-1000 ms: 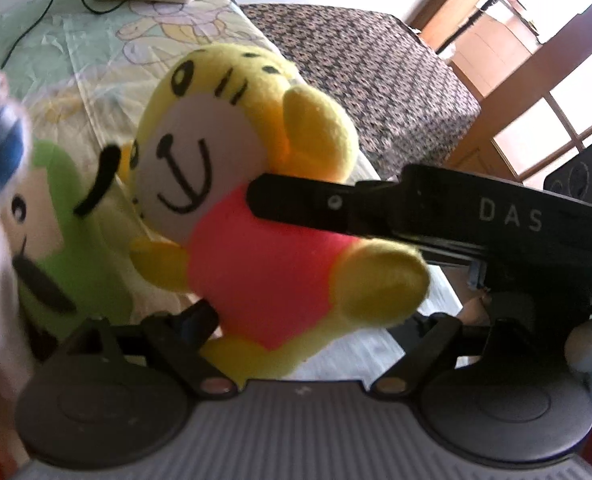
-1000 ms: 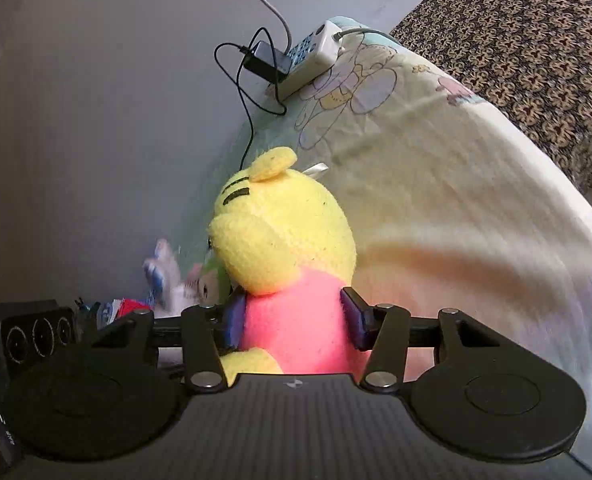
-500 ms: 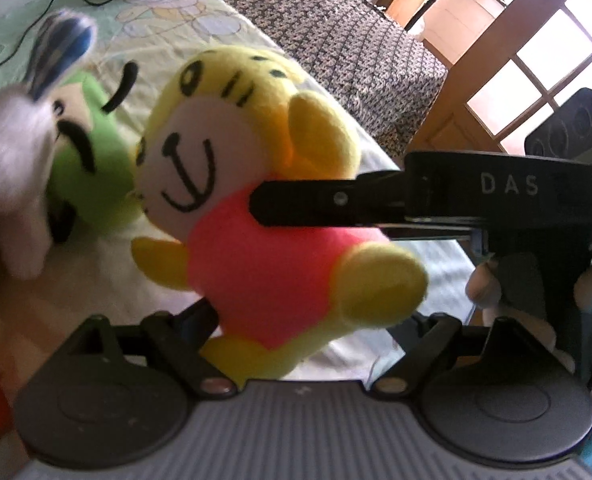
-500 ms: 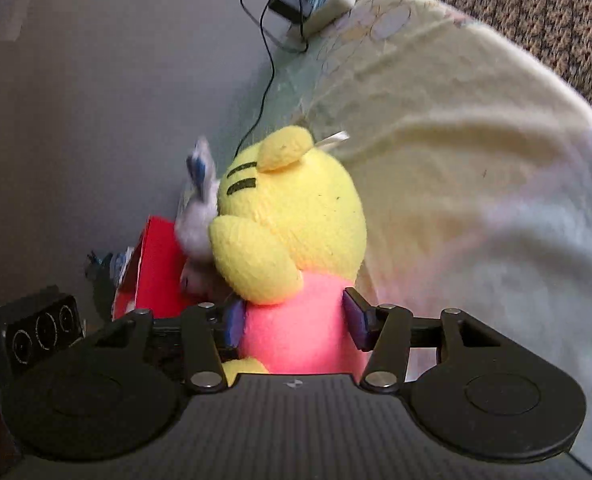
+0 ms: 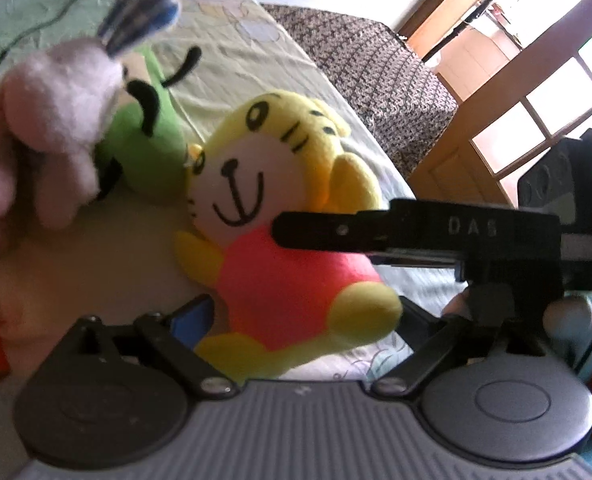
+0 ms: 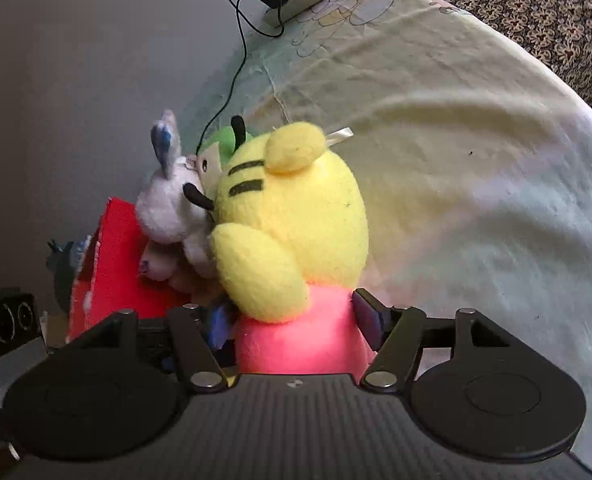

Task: Organize objects
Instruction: 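Carry the yellow tiger over the red box and lower it inside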

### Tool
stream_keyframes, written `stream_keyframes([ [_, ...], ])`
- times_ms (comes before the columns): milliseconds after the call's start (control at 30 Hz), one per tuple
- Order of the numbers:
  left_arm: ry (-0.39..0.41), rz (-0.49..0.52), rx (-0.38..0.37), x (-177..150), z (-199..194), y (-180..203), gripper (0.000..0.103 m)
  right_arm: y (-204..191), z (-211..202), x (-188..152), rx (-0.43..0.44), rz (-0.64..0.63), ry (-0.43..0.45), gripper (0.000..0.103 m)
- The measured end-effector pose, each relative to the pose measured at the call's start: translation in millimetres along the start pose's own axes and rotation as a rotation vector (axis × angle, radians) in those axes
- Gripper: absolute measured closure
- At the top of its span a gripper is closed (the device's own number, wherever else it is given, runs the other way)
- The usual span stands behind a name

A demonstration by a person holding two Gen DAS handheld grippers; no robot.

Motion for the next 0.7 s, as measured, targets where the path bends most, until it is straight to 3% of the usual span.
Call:
stream_keyframes([
  [267,-0.035,0.069,0.024,-8.6,20.0,18.2,0.011,-6.9,-13.0,-9.0,0.016,-0.1,0.018,0.047],
  [567,0.026,0.176,0.009,-7.3,-0.9,50.3,0.012,-20.6,-52.8,-9.7,0.053,-0.125,0.159,0.048],
  [700,0.087,0.252,0.015,-3.5,-25.3,62.7,0.012,-47.4,-74.0,-5.3,0.087,-0.167,0.273,0.048],
])
Point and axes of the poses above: each gripper's, at about its wrist camera, not at the fingertips, and z roughly the way its jaws point, y to its right, x to its top, the point moved 10 cm from there along z, roughly the way its jaws point, and after that the axes turned 3 degrees about -x, right-handed, at the moved point
